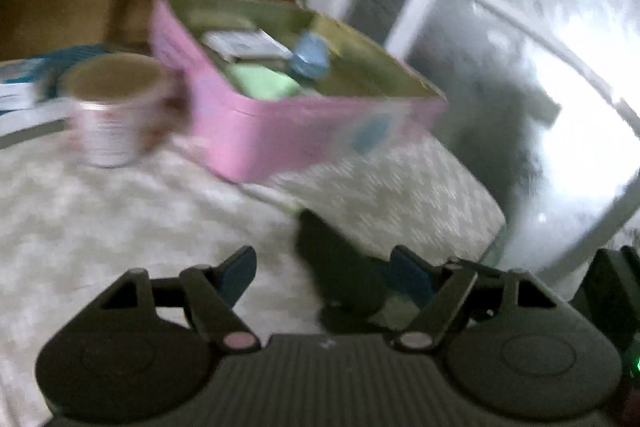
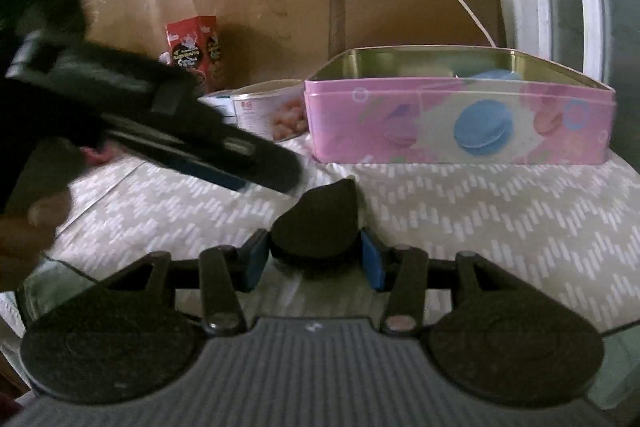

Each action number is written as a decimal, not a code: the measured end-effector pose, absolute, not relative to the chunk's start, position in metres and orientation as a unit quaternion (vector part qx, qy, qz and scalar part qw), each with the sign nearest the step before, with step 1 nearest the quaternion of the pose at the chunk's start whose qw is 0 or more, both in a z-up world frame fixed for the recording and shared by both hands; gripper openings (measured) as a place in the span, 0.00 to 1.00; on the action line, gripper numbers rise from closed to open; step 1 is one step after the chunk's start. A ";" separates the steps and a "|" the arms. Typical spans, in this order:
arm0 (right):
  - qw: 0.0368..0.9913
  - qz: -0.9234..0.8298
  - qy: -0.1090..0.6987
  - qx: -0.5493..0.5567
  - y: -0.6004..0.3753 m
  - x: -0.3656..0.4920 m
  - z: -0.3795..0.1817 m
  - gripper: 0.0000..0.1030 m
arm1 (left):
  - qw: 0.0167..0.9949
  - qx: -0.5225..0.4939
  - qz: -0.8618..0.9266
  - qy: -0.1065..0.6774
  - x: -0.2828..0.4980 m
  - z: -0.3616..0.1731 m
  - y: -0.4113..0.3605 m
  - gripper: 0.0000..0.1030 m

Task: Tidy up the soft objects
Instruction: 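Grasp the black case and drop it into the pink tin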

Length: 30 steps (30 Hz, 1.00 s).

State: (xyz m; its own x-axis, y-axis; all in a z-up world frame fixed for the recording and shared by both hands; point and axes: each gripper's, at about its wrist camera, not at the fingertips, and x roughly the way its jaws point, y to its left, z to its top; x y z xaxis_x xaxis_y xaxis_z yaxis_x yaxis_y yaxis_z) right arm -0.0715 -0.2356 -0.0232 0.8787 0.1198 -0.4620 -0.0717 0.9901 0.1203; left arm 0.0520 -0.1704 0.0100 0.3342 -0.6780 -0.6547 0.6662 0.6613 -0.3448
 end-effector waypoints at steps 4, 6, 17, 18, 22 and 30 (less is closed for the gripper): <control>0.972 0.060 0.225 0.044 -0.238 -0.079 -0.030 0.50 | 0.819 0.026 -0.402 0.410 0.043 0.002 -0.196 0.65; 0.974 0.062 0.216 0.032 -0.235 -0.078 -0.032 0.50 | 0.823 0.025 -0.399 0.403 0.040 0.011 -0.199 0.65; 0.994 0.037 0.091 0.042 -0.288 -0.051 0.031 0.50 | 0.850 0.010 -0.426 0.309 0.089 0.081 -0.246 0.65; 0.994 0.031 0.092 0.046 -0.295 -0.039 0.033 0.50 | 0.852 0.008 -0.419 0.314 0.099 0.078 -0.253 0.66; 0.991 0.010 0.113 0.068 -0.321 0.011 0.032 0.50 | 0.873 0.010 -0.373 0.313 0.126 0.065 -0.271 0.71; 0.988 -0.033 0.136 0.060 -0.333 0.032 0.012 0.60 | 0.877 -0.024 -0.367 0.309 0.118 0.062 -0.231 0.80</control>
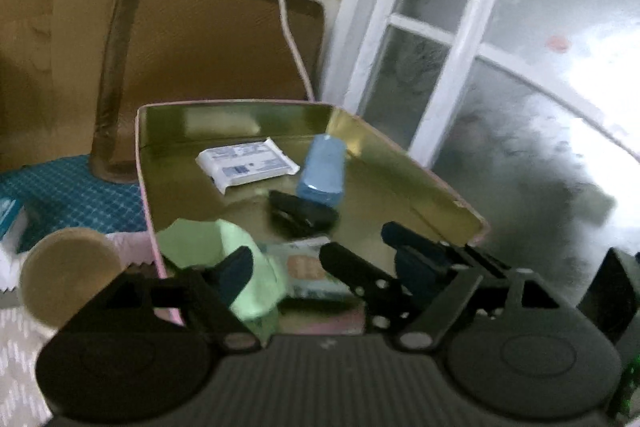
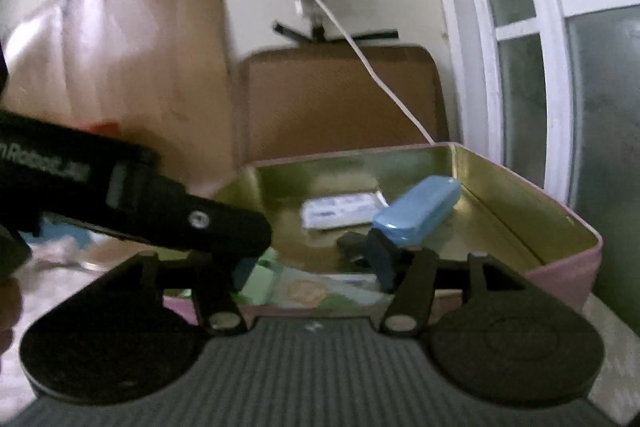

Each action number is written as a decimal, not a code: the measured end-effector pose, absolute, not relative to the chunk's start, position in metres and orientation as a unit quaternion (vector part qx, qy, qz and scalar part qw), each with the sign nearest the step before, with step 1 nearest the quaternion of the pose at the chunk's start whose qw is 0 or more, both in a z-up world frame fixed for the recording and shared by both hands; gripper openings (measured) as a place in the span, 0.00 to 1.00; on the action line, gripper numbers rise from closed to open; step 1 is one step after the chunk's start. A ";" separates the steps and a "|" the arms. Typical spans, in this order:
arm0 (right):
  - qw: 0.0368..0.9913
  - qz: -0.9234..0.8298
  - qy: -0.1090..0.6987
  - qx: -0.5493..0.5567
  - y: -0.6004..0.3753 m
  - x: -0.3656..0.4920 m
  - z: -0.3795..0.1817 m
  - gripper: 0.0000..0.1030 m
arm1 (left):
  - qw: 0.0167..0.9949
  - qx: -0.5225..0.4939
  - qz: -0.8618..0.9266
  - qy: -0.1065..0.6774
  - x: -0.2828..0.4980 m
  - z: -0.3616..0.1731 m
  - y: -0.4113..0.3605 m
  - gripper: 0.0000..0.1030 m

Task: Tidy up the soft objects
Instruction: 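Grasp the black case and drop it into the pink tin, then grasp the white melamine sponge packet with the right gripper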

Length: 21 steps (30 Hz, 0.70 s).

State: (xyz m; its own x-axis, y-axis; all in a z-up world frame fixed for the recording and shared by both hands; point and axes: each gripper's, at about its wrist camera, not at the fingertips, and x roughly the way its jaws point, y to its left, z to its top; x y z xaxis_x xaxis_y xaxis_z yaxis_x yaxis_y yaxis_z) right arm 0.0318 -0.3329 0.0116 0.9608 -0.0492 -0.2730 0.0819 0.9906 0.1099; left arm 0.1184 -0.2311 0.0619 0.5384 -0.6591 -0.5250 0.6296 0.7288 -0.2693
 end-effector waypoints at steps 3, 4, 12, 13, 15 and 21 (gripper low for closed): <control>0.992 -0.023 0.106 0.065 -0.326 0.004 0.016 0.60 | 0.884 -0.022 -0.374 0.278 0.093 0.070 -0.206 0.80; 0.993 -0.028 0.096 0.059 -0.321 -0.006 0.016 0.59 | 0.885 -0.026 -0.377 0.271 0.086 0.072 -0.194 0.80; 0.993 0.024 0.084 0.079 -0.283 -0.026 0.027 0.55 | 0.927 -0.014 -0.275 0.253 0.062 0.055 -0.088 0.80; 0.993 0.040 0.087 0.075 -0.274 -0.024 0.030 0.53 | 0.934 -0.006 -0.248 0.259 0.063 0.048 -0.073 0.80; 0.990 0.073 0.100 0.066 -0.256 -0.017 0.035 0.53 | 0.945 0.022 -0.185 0.269 0.066 0.033 -0.049 0.80; 0.974 0.159 0.162 0.020 -0.189 0.038 0.048 0.56 | 0.946 0.018 -0.132 0.296 0.071 -0.004 0.006 0.80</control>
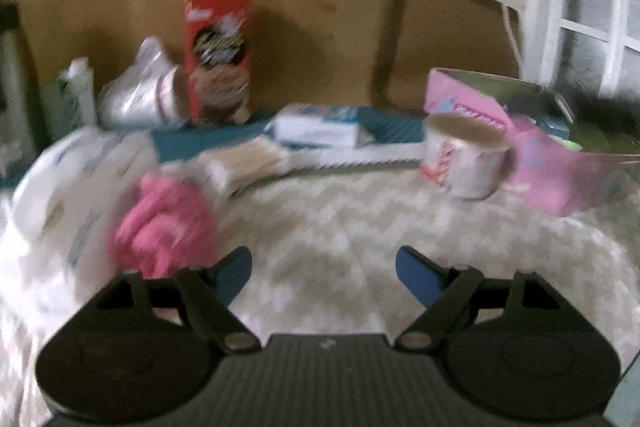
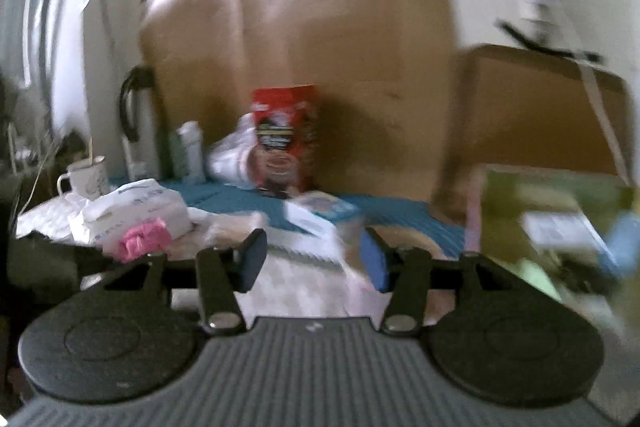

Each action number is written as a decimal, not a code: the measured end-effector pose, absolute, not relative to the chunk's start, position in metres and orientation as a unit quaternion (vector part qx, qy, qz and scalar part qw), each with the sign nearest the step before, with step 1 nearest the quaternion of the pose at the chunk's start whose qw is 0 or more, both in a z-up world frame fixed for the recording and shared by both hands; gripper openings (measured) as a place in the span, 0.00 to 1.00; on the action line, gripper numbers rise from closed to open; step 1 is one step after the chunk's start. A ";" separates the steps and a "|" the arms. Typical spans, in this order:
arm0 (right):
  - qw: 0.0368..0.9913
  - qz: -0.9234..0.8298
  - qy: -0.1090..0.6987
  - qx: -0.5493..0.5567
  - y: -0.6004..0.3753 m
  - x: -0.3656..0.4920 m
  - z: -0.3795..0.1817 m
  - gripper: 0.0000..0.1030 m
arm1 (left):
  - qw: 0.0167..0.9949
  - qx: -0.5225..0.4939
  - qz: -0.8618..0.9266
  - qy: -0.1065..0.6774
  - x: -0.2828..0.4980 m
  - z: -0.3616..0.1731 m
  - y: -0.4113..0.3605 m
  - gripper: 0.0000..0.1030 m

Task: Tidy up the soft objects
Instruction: 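Grasp the white melamine sponge packet with the right gripper, then carry the sponge packet into the pink tin and release it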

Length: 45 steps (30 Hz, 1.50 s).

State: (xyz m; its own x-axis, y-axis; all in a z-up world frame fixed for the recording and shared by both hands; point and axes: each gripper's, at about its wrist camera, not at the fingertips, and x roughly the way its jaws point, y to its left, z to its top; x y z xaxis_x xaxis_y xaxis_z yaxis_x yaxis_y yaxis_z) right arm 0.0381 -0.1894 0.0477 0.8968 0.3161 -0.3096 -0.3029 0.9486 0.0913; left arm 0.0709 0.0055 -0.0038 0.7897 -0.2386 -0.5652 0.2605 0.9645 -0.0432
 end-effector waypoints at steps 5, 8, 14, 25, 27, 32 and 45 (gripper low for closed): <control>0.957 0.184 0.220 -0.035 -0.139 0.132 0.081 0.87 | 0.945 -0.039 -0.160 0.281 0.071 -0.003 0.024 0.83; 0.935 0.195 0.295 -0.037 -0.119 0.198 0.091 0.93 | 0.947 -0.053 -0.173 0.267 0.067 -0.003 0.029 0.83; 0.858 0.179 0.448 -0.174 -0.075 0.288 0.061 0.94 | 0.949 -0.090 -0.188 0.237 0.062 -0.002 0.042 0.85; 0.811 0.186 0.505 -0.228 -0.060 0.322 0.017 0.68 | 0.949 -0.112 -0.193 0.225 0.060 -0.002 0.047 0.85; 0.817 0.182 0.496 -0.231 -0.059 0.315 0.021 0.68 | 0.949 -0.112 -0.190 0.224 0.060 -0.002 0.047 0.85; 0.843 0.196 0.453 -0.215 -0.058 0.283 0.057 0.68 | 0.947 -0.135 -0.190 0.220 0.061 -0.001 0.057 0.85; 0.866 0.255 0.371 -0.216 -0.124 0.034 0.063 0.71 | 0.942 -0.128 -0.188 0.248 0.060 0.004 0.051 0.80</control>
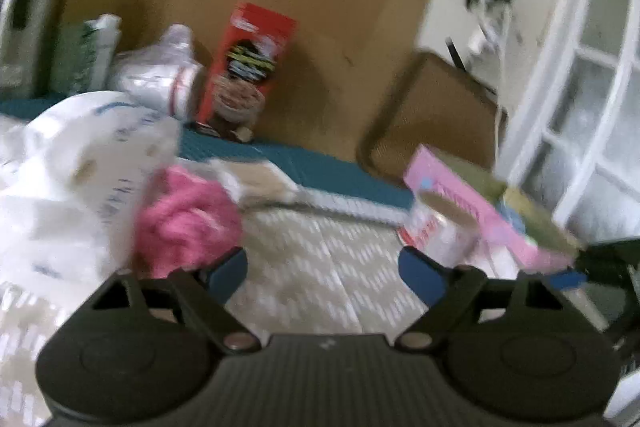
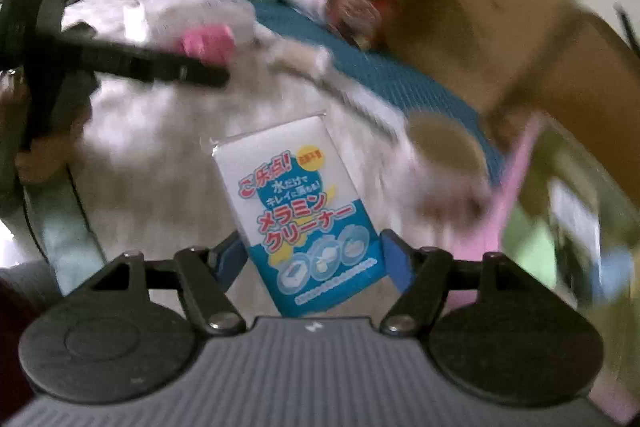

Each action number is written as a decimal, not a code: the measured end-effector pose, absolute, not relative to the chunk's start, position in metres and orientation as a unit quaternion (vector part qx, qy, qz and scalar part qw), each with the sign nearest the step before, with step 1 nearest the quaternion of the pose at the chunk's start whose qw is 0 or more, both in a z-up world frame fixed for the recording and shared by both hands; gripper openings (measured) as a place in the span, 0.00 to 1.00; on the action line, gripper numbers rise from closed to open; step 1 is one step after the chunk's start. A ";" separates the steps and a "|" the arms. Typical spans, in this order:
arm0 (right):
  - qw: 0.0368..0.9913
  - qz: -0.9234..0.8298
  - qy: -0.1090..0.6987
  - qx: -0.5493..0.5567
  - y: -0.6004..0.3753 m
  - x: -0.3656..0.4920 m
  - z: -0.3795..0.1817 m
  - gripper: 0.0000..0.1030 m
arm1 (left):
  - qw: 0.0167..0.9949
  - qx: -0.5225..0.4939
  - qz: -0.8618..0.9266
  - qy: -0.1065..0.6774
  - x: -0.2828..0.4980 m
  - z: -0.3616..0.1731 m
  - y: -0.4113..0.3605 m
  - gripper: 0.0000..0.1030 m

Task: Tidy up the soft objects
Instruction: 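Carry the sponge packet into the pink tin and release it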

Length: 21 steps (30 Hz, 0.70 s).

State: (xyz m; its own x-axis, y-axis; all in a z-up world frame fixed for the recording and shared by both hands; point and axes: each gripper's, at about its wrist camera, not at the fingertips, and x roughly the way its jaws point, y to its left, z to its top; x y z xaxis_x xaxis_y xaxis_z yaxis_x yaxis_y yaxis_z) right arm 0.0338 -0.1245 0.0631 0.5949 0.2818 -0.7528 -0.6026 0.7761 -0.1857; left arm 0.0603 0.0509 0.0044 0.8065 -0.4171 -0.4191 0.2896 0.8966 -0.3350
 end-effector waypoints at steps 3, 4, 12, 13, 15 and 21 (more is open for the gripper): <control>0.885 0.208 0.373 -0.188 -0.146 0.004 0.035 0.77 | 0.930 -0.118 -0.235 0.258 0.051 0.013 0.022 0.80; 0.894 0.185 0.372 -0.169 -0.153 -0.003 0.027 0.85 | 0.923 -0.118 -0.256 0.264 0.050 0.016 0.011 0.80; 0.936 0.118 0.329 -0.051 -0.195 -0.038 -0.002 0.93 | 0.886 -0.070 -0.325 0.324 0.053 0.018 -0.062 0.82; 0.940 0.110 0.320 -0.042 -0.198 -0.046 -0.004 0.92 | 0.882 -0.065 -0.327 0.333 0.055 0.016 -0.070 0.82; 0.948 0.105 0.299 -0.030 -0.200 -0.058 -0.006 0.88 | 0.872 -0.054 -0.333 0.354 0.061 0.007 -0.085 0.77; 0.954 0.127 0.272 -0.005 -0.198 -0.062 -0.014 0.43 | 0.863 -0.020 -0.355 0.359 0.055 0.010 -0.119 0.62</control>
State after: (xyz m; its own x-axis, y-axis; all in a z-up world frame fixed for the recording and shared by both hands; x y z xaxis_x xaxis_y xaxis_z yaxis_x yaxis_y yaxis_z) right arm -0.0620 -0.1980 -0.0136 0.8196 0.2395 -0.5205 -0.2449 0.9677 0.0598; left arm 0.0545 -0.1194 0.0104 0.4901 -0.6280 -0.6045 0.5989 0.7465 -0.2899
